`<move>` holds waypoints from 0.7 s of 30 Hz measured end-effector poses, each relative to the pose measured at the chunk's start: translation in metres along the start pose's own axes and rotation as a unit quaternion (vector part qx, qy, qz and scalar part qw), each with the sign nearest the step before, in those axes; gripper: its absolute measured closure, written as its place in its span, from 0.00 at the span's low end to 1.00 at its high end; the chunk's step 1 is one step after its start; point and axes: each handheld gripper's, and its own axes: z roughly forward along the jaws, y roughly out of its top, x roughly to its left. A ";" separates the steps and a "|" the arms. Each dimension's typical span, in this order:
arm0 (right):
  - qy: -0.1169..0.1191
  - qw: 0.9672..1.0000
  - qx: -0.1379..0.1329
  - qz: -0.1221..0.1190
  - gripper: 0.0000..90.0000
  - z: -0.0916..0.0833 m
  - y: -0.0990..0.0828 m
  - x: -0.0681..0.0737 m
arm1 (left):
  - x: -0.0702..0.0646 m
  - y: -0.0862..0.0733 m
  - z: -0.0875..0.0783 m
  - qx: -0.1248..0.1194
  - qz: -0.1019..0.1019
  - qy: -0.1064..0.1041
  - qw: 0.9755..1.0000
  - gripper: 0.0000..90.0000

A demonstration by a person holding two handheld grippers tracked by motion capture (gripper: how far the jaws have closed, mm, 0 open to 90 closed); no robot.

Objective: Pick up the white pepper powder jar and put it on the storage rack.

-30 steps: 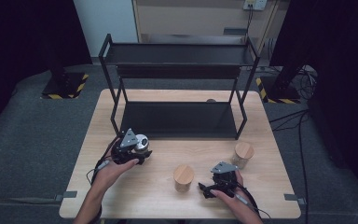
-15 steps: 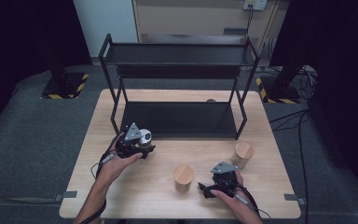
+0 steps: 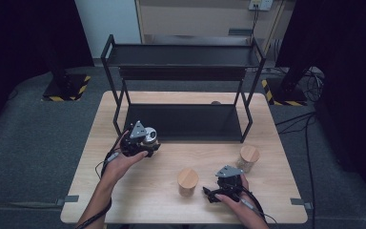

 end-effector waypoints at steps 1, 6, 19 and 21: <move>0.000 1.000 0.000 0.000 0.01 0.000 0.000 0.000 | 0.000 0.000 0.001 0.000 -0.002 0.002 1.000 0.32; 0.000 1.000 0.000 0.001 0.01 0.000 0.000 0.000 | -0.001 0.005 0.004 -0.001 0.005 0.002 1.000 0.32; -0.001 1.000 0.000 0.001 0.01 0.000 0.000 0.001 | 0.011 0.018 0.020 -0.002 -0.006 0.007 1.000 0.32; -0.001 1.000 0.000 0.001 0.01 0.000 0.000 0.001 | 0.012 0.018 0.021 -0.004 -0.007 0.008 1.000 0.32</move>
